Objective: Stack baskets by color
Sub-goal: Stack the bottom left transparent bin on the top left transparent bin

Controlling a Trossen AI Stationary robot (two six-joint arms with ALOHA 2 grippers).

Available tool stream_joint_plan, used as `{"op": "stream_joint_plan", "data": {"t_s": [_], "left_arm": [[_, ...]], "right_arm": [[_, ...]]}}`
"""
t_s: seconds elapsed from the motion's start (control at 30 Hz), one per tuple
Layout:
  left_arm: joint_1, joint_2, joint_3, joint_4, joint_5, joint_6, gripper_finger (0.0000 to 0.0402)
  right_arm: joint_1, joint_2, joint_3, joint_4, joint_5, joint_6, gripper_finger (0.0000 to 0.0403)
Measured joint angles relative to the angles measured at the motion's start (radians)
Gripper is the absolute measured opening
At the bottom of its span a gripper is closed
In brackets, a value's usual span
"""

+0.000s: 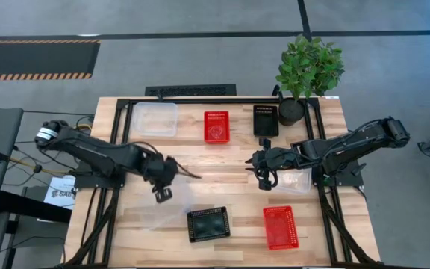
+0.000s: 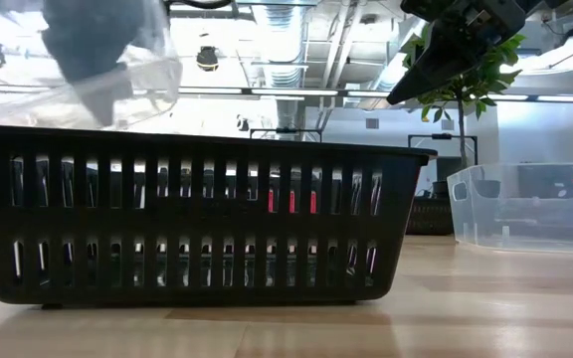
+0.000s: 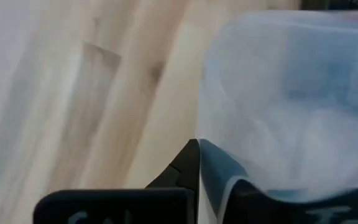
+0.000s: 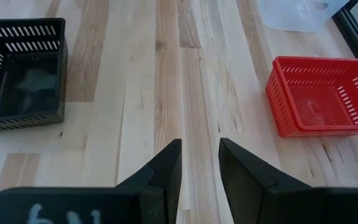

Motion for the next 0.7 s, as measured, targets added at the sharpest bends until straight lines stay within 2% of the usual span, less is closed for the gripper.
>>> {"op": "stream_joint_plan", "data": {"t_s": [0.33,0.7], "left_arm": [[0.173,-0.043,0.0,-0.07,0.007,-0.171,0.0],[0.344,-0.043,0.0,-0.019,0.039,-0.115,0.0]], "right_arm": [[0.0,0.0,0.0,0.021,0.0,-0.001,0.0127],[-0.002,0.0,0.0,0.136,0.0,-0.081,0.0127]]}}
